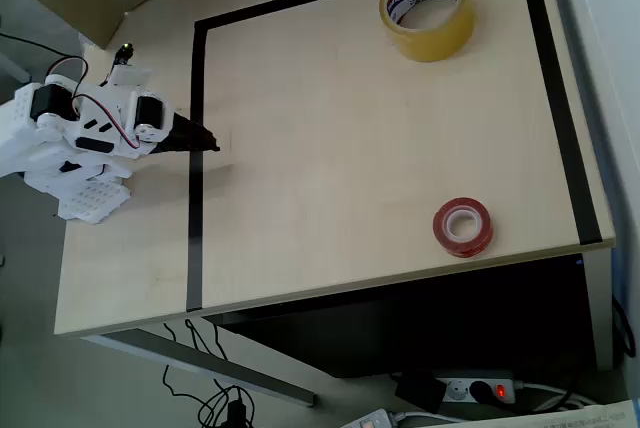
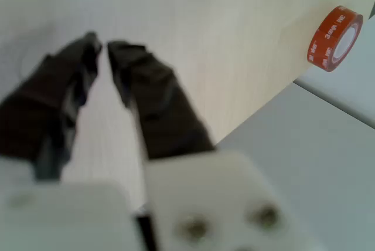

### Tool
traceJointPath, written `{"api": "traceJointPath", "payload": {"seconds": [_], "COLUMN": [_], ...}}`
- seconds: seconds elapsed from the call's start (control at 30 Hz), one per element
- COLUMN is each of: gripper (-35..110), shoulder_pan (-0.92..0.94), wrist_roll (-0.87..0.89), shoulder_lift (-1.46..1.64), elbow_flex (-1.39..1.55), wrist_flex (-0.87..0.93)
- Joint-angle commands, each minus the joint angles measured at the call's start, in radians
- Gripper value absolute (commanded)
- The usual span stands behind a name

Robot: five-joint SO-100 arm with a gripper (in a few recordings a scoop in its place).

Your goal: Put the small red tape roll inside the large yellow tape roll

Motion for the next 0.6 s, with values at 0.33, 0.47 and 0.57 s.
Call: {"api": "traceJointPath", "payload": {"seconds": [0.33, 0.47, 0.57], "gripper": [0, 0, 0], "shoulder_pan": [0.472, 0.500, 0.537], "wrist_roll": [-0.080, -0.081, -0.081], "shoulder_lift": [-0.100, -0.571, -0.827], "elbow_flex": [-0.293, -0.634, -0.894], "wrist_flex": [0.138, 0.051, 0.051]}}
